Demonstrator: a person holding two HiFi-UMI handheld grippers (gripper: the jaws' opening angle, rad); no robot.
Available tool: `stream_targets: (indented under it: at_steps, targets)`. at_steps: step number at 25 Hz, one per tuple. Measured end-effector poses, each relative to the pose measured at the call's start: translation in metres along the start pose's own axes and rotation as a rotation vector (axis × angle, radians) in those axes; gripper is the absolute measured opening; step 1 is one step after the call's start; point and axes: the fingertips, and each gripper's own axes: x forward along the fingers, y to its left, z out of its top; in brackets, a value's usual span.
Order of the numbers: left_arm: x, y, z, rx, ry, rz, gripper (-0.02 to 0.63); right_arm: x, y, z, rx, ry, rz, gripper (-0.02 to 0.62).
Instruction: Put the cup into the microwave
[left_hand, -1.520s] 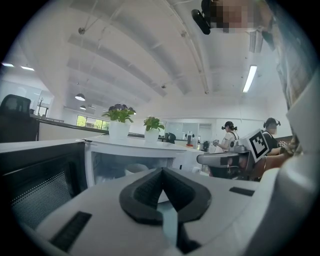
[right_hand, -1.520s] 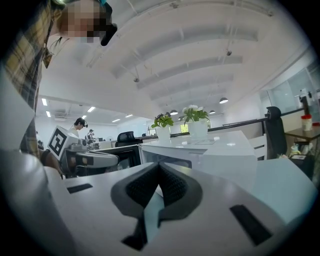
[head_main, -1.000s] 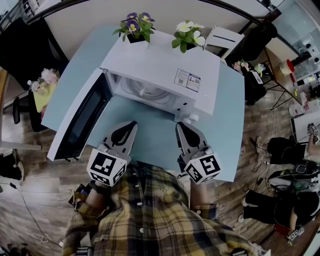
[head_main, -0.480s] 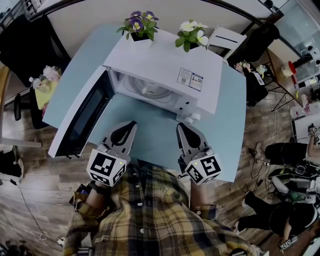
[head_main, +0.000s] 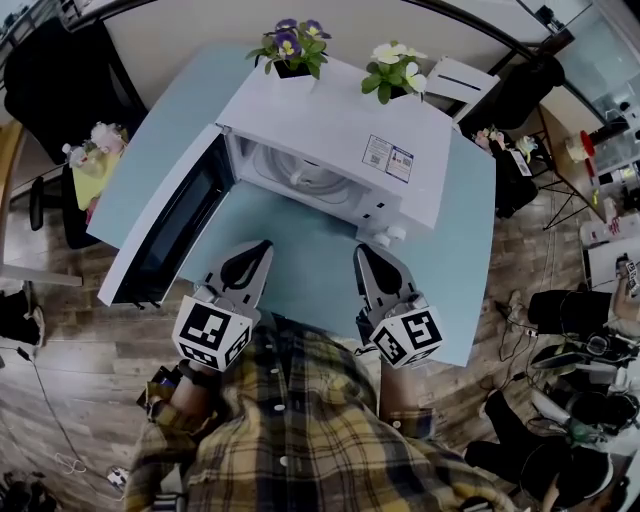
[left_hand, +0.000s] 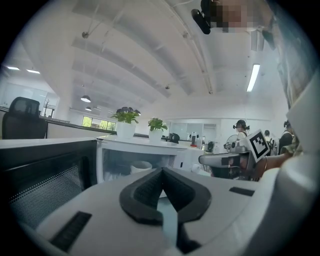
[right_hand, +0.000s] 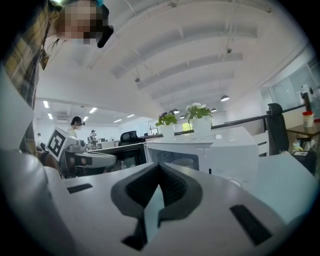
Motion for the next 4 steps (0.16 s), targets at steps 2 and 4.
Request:
stream_targets:
  at_steps: [2, 4]
  targets:
    - [-0.0015, 0.0003, 0.0002, 0.001, -0.002, 0.000, -0.009, 0.0012, 0.0021, 0.0000, -0.001, 0.001, 0.004, 0.002]
    - [-0.0028, 0.0002, 0.0004, 0.003, -0.003, -0.001, -0.009, 0.0025, 0.0045, 0.0009, -0.001, 0.001, 0.007, 0.003]
